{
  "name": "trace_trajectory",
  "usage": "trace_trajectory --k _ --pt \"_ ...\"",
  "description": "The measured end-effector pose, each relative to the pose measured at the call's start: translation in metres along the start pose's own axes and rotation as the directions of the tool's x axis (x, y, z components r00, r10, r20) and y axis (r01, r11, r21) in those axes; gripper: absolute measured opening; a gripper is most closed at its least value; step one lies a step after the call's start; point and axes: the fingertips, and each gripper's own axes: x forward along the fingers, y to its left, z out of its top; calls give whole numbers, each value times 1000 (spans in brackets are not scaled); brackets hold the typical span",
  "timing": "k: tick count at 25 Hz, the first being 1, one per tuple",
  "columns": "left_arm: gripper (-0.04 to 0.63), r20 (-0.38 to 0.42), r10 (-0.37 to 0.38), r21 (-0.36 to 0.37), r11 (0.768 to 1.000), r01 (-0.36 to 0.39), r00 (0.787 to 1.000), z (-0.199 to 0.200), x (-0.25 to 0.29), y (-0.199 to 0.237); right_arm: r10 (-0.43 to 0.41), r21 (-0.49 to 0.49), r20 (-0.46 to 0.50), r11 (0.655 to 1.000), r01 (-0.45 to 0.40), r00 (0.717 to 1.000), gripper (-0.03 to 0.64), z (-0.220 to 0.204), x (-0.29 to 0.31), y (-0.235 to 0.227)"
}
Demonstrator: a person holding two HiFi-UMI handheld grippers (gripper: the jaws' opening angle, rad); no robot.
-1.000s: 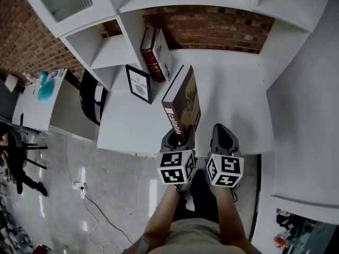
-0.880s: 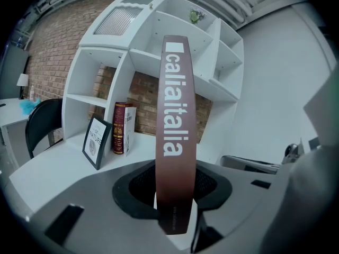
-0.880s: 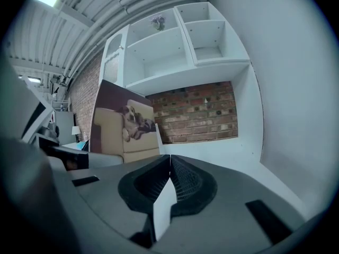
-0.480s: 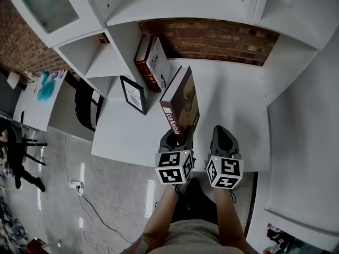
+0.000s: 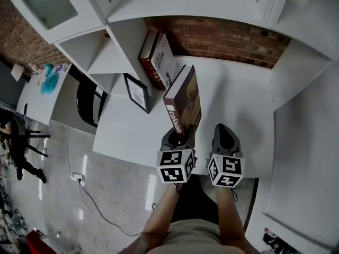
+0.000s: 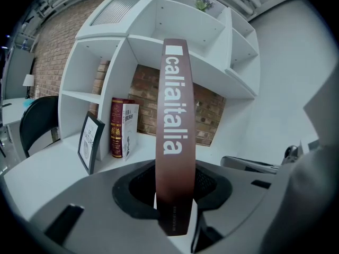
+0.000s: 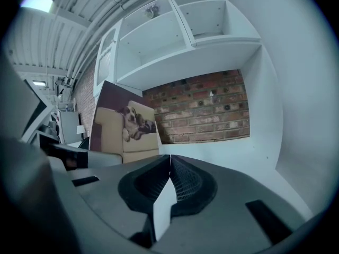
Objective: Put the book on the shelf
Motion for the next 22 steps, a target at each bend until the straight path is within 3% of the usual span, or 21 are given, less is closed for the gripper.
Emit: trace_trajectory --k 22 --pt "149 -15 -32 -34 999 32 999 32 61 51 -45 2 -14 999 45 999 17 16 78 9"
